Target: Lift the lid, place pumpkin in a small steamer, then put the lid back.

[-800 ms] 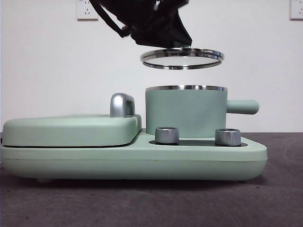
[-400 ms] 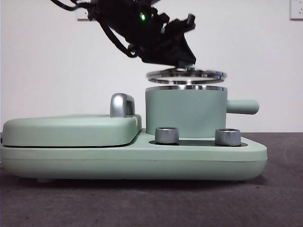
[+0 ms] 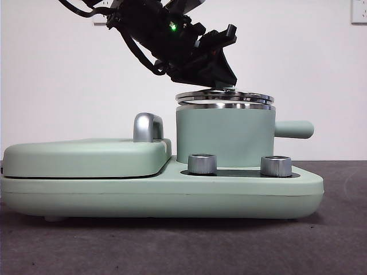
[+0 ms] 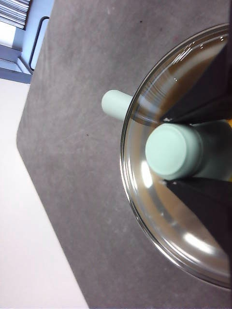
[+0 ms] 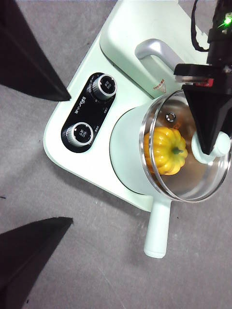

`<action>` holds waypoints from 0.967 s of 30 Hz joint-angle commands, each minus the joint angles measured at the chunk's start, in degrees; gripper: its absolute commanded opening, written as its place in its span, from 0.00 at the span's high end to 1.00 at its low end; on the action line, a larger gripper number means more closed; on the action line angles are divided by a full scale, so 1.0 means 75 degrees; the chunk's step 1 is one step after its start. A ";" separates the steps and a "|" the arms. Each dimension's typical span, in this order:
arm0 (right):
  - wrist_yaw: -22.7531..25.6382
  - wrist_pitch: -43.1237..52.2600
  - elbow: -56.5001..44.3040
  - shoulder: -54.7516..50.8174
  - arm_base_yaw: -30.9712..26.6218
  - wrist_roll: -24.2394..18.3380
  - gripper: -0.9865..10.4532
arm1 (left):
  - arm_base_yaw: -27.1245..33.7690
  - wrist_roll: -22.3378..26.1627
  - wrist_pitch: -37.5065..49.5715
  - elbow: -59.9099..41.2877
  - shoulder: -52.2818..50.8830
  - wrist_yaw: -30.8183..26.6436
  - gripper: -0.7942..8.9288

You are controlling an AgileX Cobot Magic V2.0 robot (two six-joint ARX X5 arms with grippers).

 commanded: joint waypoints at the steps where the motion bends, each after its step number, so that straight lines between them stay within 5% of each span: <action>1: -0.0006 0.0023 0.0050 0.0029 0.0041 0.0076 0.59 | -0.0064 -0.0029 0.0093 0.0166 0.0111 -0.0009 0.91; 29: 0.0000 0.0020 0.0050 0.0029 0.0041 0.0015 0.59 | -0.0079 -0.0119 -0.0344 0.0119 0.0551 -0.0006 0.91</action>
